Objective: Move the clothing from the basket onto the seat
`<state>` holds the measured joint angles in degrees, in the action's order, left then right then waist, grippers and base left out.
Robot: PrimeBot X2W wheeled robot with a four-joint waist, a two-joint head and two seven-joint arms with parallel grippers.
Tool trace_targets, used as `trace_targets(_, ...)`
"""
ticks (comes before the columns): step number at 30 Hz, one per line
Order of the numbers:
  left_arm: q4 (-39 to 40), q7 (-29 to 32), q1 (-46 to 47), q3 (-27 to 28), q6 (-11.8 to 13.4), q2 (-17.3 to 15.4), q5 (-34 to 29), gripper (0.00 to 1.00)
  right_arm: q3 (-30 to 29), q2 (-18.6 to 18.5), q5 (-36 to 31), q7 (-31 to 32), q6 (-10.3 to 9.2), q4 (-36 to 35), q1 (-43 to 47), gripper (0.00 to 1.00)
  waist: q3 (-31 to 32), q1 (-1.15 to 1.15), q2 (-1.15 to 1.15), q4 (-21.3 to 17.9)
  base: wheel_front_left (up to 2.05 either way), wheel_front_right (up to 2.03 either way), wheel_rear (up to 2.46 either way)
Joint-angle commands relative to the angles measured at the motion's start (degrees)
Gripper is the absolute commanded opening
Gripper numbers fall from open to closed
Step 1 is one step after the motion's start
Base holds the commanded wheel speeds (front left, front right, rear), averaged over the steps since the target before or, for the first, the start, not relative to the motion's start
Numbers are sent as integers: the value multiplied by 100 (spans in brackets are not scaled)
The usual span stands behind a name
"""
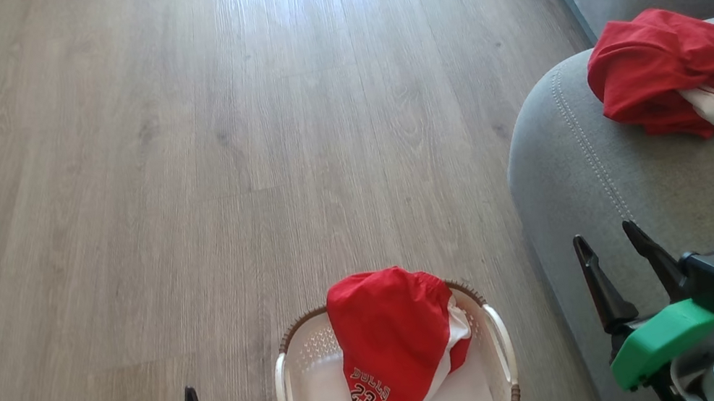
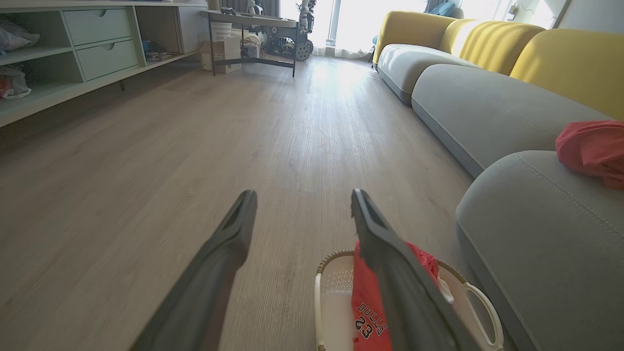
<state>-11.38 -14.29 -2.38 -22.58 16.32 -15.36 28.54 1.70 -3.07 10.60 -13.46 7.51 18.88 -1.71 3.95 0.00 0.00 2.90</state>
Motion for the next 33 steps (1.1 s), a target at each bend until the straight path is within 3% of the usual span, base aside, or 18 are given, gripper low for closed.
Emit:
trace_targets(1, 126, -71, 142, 281, -33, -53, -53, 100, 99, 19, 35, -77, -2, -195, -154, 100, 7, 0, 0, 0, 0, 0, 0)
trace_targets(22, 78, -71, 156, 274, -81, -10, -99, 100, 33, 19, 22, -95, -2, -236, -172, 100, -133, 0, 0, -10, 0, 0, 0)
trace_targets(33, -74, 97, 603, -55, -256, 27, -254, 100, -83, 19, -75, -120, -2, -506, -424, 100, -661, 0, 0, -119, 0, 0, 0)
